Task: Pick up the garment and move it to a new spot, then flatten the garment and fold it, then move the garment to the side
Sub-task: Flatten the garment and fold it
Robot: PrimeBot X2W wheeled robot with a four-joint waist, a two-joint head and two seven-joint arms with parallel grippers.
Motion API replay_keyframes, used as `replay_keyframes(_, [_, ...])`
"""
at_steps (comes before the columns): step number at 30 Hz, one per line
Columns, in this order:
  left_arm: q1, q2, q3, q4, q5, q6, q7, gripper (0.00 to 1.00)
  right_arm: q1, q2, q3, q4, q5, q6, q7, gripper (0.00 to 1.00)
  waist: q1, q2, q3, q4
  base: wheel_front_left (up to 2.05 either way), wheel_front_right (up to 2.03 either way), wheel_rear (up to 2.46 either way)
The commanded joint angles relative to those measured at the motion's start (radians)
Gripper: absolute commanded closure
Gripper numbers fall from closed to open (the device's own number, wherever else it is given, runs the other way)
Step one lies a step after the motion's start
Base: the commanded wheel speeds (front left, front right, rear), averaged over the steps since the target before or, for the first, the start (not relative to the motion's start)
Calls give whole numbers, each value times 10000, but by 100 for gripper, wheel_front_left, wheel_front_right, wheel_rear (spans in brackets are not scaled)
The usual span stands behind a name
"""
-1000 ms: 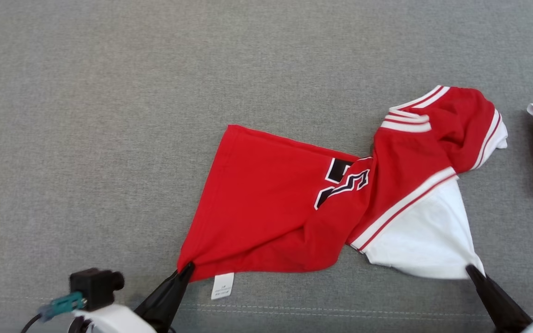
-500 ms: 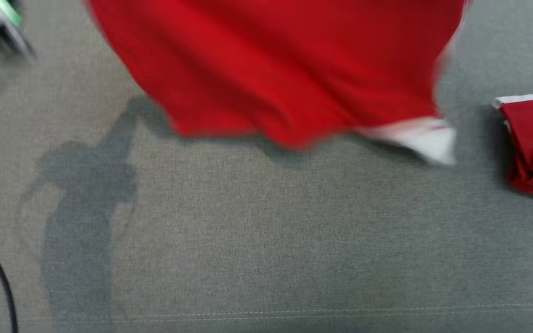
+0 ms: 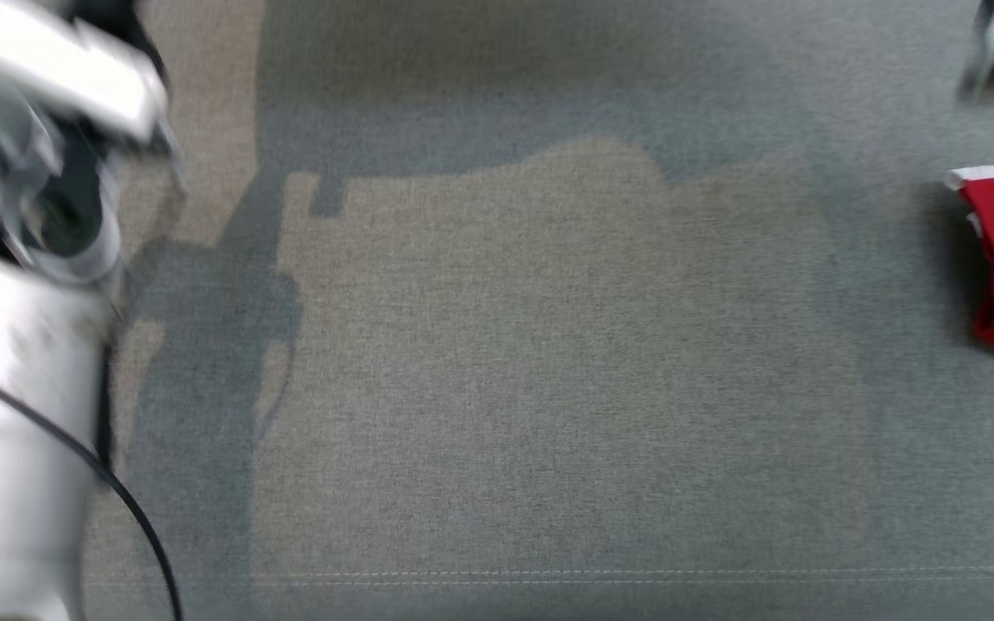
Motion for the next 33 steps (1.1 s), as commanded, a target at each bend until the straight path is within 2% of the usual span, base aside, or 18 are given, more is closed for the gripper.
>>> replay_keyframes(1, [915, 283, 236, -333, -58, -128, -422, 100, 1374, -99, 148, -723, 212, 46, -334, 100, 0, 0, 487, 244, 0, 0, 0])
replay_keyframes(7, [3328, -14, -455, -27, 740, -199, -1799, 100, 5185, 250, 250, -2276, 1620, 46, -1232, 100, 0, 0, 753, 344, 0, 0, 0])
replay_keyframes(9, [3685, 139, -784, -65, 1172, -209, -2012, 100, 6054, 303, 263, -2972, 1899, 46, -1456, 100, 0, 0, 708, 348, 0, 0, 0])
replay_keyframes(15, [4907, 692, -892, -732, 1406, -136, -2253, 100, 8076, 452, 259, -4383, 2144, 46, -1683, 100, 0, 0, 317, 88, 0, 0, 0])
replay_keyframes(18, [5444, 877, -831, -1182, 1438, 57, -2301, 100, 8698, 466, 257, -4633, 1910, 46, -1681, 100, 0, 0, 184, 58, 0, 0, 0])
replay_keyframes(23, [6813, 1308, -634, -2432, 1488, 800, -2279, 100, 10110, 758, 157, -4906, 1206, 46, -1543, 100, 0, 0, -110, 67, 0, 0, 0])
replay_keyframes(33, [8490, 1531, -561, -3961, 1281, 1712, -1918, 100, 11750, 1529, -310, -5153, 348, 46, -740, 100, 0, 0, -633, 39, 0, 0, 0])
